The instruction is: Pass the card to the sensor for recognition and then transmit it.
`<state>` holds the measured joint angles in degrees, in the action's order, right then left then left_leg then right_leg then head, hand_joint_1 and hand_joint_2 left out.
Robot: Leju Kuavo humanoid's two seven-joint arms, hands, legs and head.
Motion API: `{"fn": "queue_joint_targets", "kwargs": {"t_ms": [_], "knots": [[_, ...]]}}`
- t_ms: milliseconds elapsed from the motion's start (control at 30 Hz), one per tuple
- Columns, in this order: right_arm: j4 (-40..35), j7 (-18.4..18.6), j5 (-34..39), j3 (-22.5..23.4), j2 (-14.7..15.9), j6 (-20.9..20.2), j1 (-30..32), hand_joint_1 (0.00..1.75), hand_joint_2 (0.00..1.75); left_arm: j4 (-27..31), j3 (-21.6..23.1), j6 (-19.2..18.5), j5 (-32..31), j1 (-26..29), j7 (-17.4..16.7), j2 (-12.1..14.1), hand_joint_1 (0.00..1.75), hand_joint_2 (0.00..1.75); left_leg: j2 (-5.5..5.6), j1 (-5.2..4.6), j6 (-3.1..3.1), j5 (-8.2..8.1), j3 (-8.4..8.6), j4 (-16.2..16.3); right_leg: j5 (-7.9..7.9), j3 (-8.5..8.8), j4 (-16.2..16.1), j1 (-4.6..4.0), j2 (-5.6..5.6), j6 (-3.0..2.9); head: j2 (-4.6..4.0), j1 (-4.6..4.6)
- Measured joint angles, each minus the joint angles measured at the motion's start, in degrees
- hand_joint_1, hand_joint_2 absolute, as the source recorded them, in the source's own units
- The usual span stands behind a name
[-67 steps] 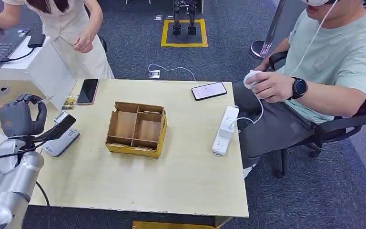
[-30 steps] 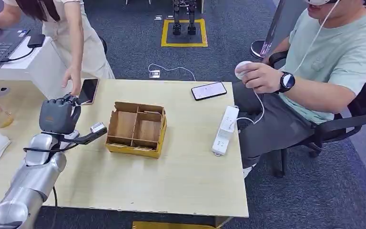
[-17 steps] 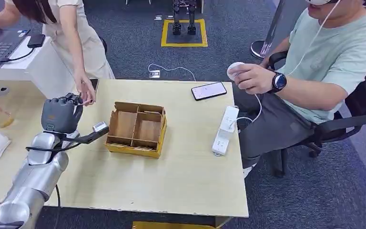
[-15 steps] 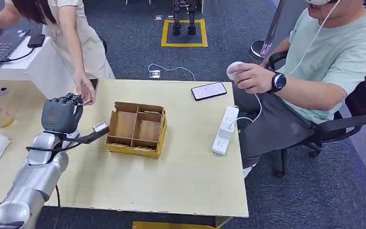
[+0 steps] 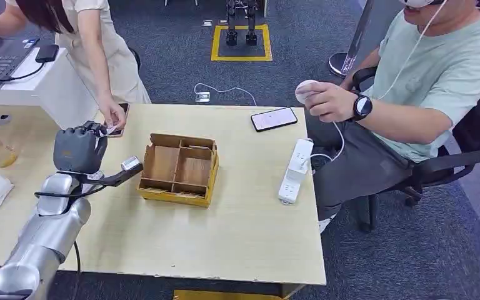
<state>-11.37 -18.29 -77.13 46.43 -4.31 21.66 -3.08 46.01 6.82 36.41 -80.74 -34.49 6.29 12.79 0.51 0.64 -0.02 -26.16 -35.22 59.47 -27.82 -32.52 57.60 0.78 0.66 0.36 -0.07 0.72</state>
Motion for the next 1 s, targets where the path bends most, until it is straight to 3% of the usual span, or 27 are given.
{"fn": "queue_joint_targets", "kwargs": {"t_ms": [600,633,700,767,1000], "knots": [[0.0,0.0,0.0,0.0,0.0,0.0,0.0,0.0,1.75,0.0,0.0,0.0,0.1,-0.3,0.0,0.0,1.75,1.75,0.0,0.0,0.0,0.0,0.01,0.0,0.0,-0.01,0.0,0.0,0.0,0.0,0.0,0.0],[0.0,0.0,-0.1,0.0,0.0,-0.2,0.0,0.0,1.75,0.0,0.0,-1.0,1.6,-0.4,0.5,-0.1,1.75,1.75,0.0,0.0,0.0,0.0,0.0,0.0,0.0,-0.03,0.0,0.0,0.0,0.0,0.0,0.0],[0.0,0.0,-0.5,0.0,0.0,-1.0,0.0,0.0,1.75,0.1,-0.7,-7.1,9.9,-1.4,1.6,-1.7,1.75,1.75,0.1,0.0,0.01,0.01,-0.03,0.0,0.0,-0.01,0.0,0.0,-0.11,0.0,0.0,0.0],[-0.1,0.0,-0.7,0.0,0.0,-1.1,-0.1,0.0,1.75,0.8,-1.4,-11.1,12.3,-2.4,0.9,-3.1,1.75,1.75,0.16,0.0,0.01,0.01,-0.04,0.0,-0.01,0.04,0.0,0.0,-0.19,0.01,0.0,-0.02],[-0.3,0.0,-1.0,0.0,0.0,-1.1,-0.1,0.0,1.75,2.1,-2.0,-12.3,12.9,-3.7,0.9,-5.0,1.75,1.75,0.08,-0.01,0.01,0.01,-0.02,0.1,0.03,0.03,0.0,0.01,-0.05,0.05,0.0,-0.02]]}}
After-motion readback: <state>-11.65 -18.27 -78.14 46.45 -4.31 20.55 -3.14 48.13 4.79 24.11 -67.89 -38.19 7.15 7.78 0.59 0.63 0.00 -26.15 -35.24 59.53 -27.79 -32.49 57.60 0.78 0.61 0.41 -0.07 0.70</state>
